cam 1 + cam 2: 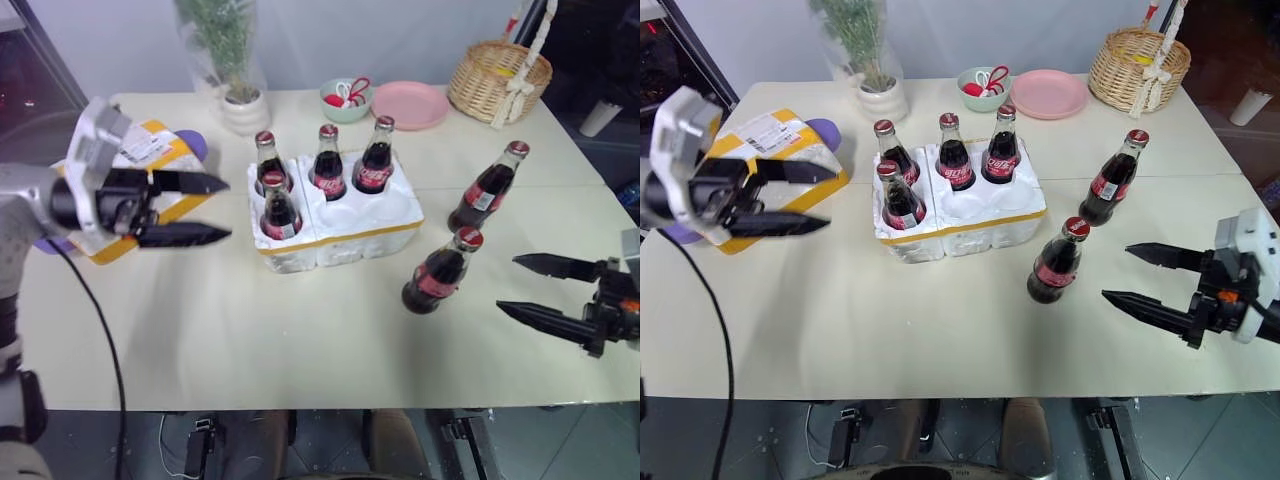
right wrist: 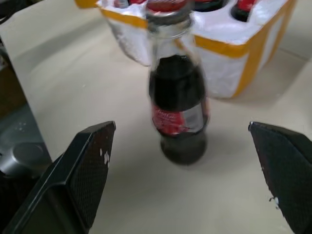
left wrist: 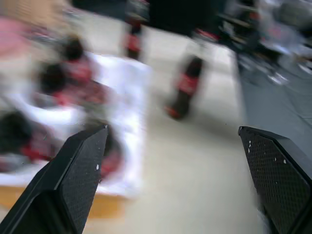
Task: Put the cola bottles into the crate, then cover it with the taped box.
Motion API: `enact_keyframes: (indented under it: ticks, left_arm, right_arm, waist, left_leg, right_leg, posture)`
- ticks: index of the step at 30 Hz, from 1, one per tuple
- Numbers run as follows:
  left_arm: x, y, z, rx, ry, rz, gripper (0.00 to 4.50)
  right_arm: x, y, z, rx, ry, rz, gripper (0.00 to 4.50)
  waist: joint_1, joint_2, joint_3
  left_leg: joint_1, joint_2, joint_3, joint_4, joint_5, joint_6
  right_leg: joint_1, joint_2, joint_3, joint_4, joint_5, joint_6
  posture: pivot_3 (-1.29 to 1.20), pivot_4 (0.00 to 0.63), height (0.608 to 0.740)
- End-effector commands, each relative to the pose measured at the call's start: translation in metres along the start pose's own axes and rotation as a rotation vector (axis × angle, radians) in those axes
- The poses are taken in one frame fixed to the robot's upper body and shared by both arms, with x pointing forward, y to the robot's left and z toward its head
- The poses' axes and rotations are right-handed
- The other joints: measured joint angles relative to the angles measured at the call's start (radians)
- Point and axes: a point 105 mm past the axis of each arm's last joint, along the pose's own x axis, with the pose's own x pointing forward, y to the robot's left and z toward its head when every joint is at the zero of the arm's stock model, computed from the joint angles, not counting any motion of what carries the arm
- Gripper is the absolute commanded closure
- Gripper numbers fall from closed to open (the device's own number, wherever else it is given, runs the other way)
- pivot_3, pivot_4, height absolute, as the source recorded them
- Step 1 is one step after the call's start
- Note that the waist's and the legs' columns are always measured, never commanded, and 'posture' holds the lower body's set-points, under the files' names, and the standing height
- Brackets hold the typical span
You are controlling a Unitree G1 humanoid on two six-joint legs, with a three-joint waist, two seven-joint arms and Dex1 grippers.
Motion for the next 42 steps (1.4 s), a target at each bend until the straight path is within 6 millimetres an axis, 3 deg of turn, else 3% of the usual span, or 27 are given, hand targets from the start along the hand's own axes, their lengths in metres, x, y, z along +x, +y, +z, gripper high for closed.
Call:
enact_keyframes:
  ticks: [1, 6, 10, 21, 26, 29, 35, 38, 42]
  left_arm:
    - [0.009, -0.020, -0.008, 0.042, 0.069, -0.075, 0.01]
    - [0.030, -0.014, -0.021, 0.110, 0.057, -0.028, 0.01]
    - [0.042, -0.016, -0.017, 0.125, 0.019, -0.039, 0.01]
    - [0.056, -0.012, -0.024, 0.127, 0.005, -0.051, 0.01]
    - [0.053, -0.008, -0.023, 0.130, 0.005, -0.037, 0.00]
    - [0.052, -0.007, -0.023, 0.130, 0.003, -0.026, 0.00]
    - [0.049, -0.003, -0.021, 0.129, -0.009, -0.008, 0.00]
    - [0.048, 0.001, -0.016, 0.131, -0.032, 0.012, 0.00]
    - [0.045, 0.006, -0.012, 0.140, -0.048, 0.046, 0.00]
  right_arm:
    - [0.016, 0.004, -0.006, 0.016, -0.021, 0.001, 0.00]
    - [0.041, 0.000, -0.018, 0.065, -0.045, -0.023, 0.00]
    - [0.052, -0.002, -0.022, 0.095, -0.067, -0.025, 0.00]
    - [0.087, -0.012, -0.033, 0.171, -0.111, -0.029, 0.00]
    - [0.082, 0.000, -0.018, 0.148, -0.159, 0.048, 1.67]
    - [0.076, 0.005, 0.000, 0.105, -0.199, 0.081, 1.67]
    - [0.066, 0.005, 0.073, 0.054, -0.396, 0.174, 1.67]
    - [0.078, 0.001, 0.108, 0.014, -0.463, 0.191, 1.67]
    - [0.115, -0.009, 0.139, -0.021, -0.488, 0.155, 1.67]
  waist:
    - [0.004, -0.001, 0.000]
    - [0.008, -0.001, 0.000]
    - [0.004, -0.001, 0.000]
    - [0.002, -0.001, 0.000]
    - [0.004, -0.001, 0.000]
    - [0.003, -0.001, 0.000]
    - [-0.003, 0.000, 0.001]
    - [-0.002, 0.000, 0.001]
    - [-0.004, 0.000, 0.001]
  left_leg:
    - [0.000, 0.000, 0.000, 0.000, 0.000, 0.000]
    - [-0.001, 0.000, 0.000, 0.002, 0.000, 0.000]
    - [-0.001, 0.000, -0.001, 0.001, 0.000, 0.000]
    - [-0.001, 0.000, -0.001, 0.000, 0.000, 0.000]
    - [-0.002, 0.000, -0.001, 0.000, 0.000, 0.000]
    - [-0.002, 0.000, -0.001, 0.000, 0.000, 0.000]
    - [-0.002, 0.000, -0.001, 0.000, 0.000, 0.000]
    - [-0.002, 0.001, -0.002, -0.001, 0.000, 0.000]
    - [-0.003, 0.004, -0.002, -0.001, 0.000, 0.000]
  right_leg:
    - [0.000, 0.000, 0.000, -0.001, 0.000, 0.000]
    - [0.000, 0.000, 0.000, -0.002, 0.000, -0.001]
    - [0.000, 0.000, 0.000, -0.002, 0.001, -0.001]
    - [-0.001, 0.001, 0.000, -0.002, 0.001, -0.001]
    - [-0.001, 0.001, 0.000, -0.002, 0.001, -0.001]
    - [-0.002, 0.001, 0.000, -0.002, 0.001, -0.001]
    - [-0.002, 0.001, 0.000, -0.001, 0.001, -0.001]
    - [-0.003, 0.002, 0.000, -0.002, 0.001, -0.001]
    - [-0.004, 0.005, 0.000, -0.002, 0.001, -0.002]
  posture:
    - [0.00, 0.150, 0.737]
    - [0.00, 0.150, 0.737]
    - [0.00, 0.150, 0.737]
    - [0.00, 0.150, 0.737]
    - [0.00, 0.150, 0.737]
    - [0.00, 0.150, 0.737]
    - [0.00, 0.150, 0.737]
    - [0.00, 0.150, 0.737]
    - [0.00, 0.150, 0.737]
